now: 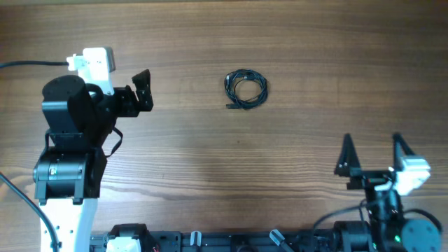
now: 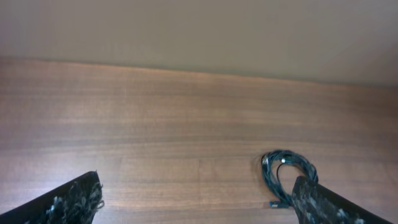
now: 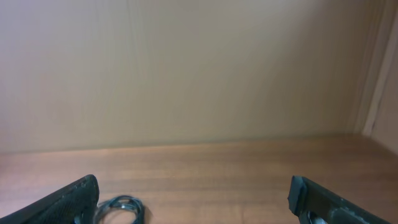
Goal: Untangle cables
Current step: 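Raise both arms and move the left gripper toward the black cable coil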
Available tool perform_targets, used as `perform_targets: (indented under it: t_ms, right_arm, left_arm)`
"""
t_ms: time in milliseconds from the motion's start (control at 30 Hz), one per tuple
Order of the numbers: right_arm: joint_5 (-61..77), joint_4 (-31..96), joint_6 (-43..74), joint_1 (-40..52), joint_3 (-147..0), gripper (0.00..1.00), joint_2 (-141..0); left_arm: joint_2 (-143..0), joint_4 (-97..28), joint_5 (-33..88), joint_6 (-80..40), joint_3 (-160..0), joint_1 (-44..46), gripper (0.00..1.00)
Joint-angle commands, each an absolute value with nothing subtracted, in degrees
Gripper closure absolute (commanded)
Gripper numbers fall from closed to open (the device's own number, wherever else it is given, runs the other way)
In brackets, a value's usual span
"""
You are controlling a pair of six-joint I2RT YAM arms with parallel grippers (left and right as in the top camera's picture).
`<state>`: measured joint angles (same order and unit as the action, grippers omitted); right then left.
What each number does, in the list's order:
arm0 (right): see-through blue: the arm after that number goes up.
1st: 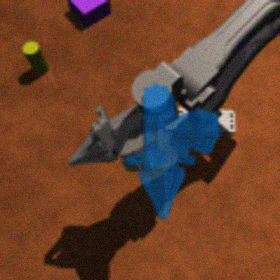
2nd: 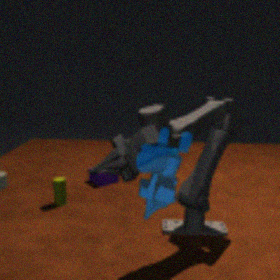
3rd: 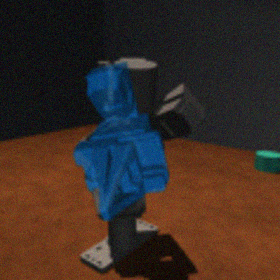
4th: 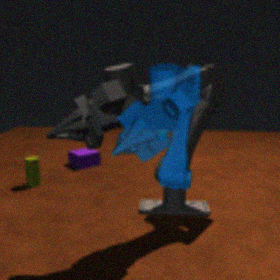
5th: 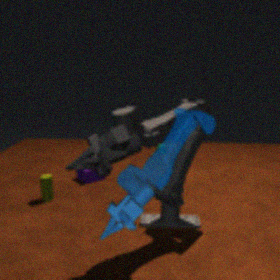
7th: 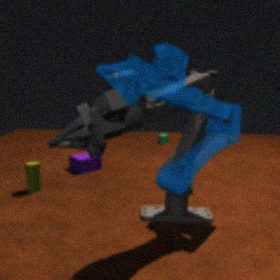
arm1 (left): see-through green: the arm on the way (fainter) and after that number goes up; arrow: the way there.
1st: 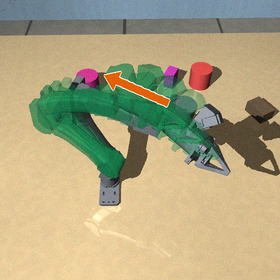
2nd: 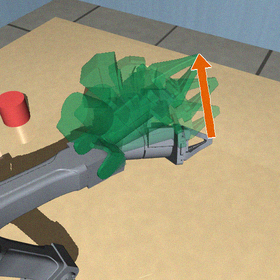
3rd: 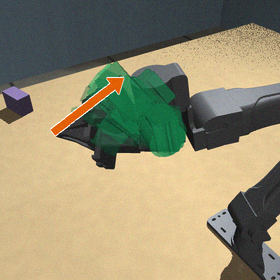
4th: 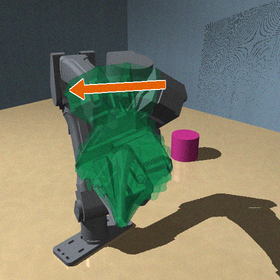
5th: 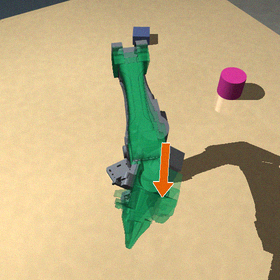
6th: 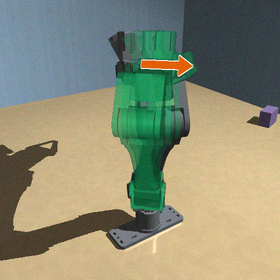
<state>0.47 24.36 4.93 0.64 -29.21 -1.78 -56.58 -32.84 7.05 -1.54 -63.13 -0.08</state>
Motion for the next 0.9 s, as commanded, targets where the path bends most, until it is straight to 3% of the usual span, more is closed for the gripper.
perform_targets:
  t_ms: [0, 267, 500, 867]
  right_arm:
    - [-1.2, 27.7, 6.6, 0.3, -38.2, 0.0, -7.4]
    - [1.4, 43.5, 5.8, 0.3, -69.5, 0.0, -34.9]
    - [3.3, 54.7, -1.6, 0.3, -92.3, 0.0, -59.1]
    - [11.3, 52.2, -1.5, 0.3, -95.8, 0.0, -81.8]
  left_arm:
    - [-56.3, -32.0, 8.1, -0.2, -64.9, -0.4, 0.0]
    - [-58.0, -31.1, 11.1, 3.0, -64.9, -0.4, 0.0]
    - [-62.2, -28.9, 14.2, 5.6, -64.9, -0.4, 0.0]
    - [-64.2, -24.1, 14.1, 5.6, -65.0, -0.4, 0.0]
